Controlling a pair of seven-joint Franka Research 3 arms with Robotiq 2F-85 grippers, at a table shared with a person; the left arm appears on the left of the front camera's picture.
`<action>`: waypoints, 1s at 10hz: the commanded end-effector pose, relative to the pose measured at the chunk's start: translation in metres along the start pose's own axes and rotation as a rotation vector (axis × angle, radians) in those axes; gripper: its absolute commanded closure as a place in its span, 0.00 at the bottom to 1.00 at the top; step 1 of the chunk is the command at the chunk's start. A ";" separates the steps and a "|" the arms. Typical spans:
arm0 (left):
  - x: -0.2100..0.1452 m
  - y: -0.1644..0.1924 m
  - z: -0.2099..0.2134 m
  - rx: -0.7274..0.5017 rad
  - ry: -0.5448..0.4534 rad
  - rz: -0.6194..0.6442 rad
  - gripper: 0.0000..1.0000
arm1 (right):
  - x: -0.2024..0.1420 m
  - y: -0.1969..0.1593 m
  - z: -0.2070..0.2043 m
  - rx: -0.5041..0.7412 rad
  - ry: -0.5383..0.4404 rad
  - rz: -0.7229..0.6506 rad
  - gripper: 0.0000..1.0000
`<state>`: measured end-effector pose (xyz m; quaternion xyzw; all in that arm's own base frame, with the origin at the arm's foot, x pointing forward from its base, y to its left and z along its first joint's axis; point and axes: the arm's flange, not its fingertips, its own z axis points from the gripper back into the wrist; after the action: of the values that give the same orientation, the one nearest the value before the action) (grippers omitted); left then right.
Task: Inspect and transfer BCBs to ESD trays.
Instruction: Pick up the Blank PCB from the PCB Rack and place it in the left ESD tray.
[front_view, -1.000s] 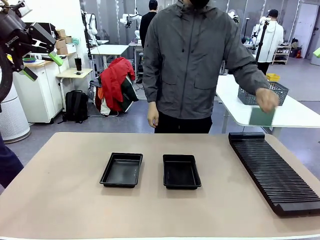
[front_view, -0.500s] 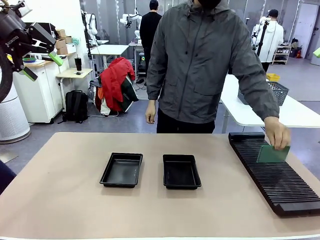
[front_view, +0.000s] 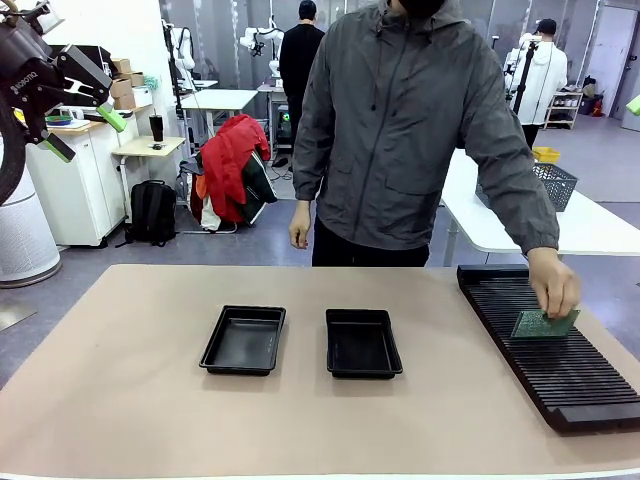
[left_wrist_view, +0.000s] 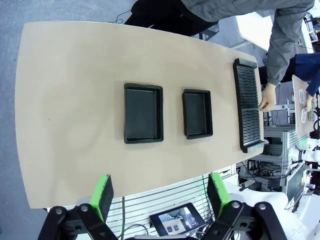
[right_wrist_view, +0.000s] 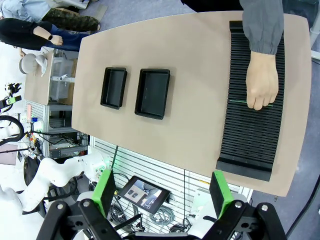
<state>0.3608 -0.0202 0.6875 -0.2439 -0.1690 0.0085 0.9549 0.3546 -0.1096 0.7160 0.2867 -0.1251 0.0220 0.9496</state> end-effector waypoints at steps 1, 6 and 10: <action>0.000 0.000 0.000 -0.001 -0.003 0.000 0.00 | 0.000 -0.001 0.000 0.001 0.000 -0.002 0.00; 0.000 0.000 0.000 -0.001 -0.003 0.000 0.00 | 0.000 -0.001 0.000 0.001 0.000 -0.002 0.00; 0.000 0.000 0.000 -0.001 -0.003 0.000 0.00 | 0.000 -0.001 0.000 0.001 0.000 -0.002 0.00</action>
<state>0.3608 -0.0202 0.6875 -0.2439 -0.1690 0.0085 0.9549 0.3546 -0.1096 0.7160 0.2867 -0.1251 0.0220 0.9496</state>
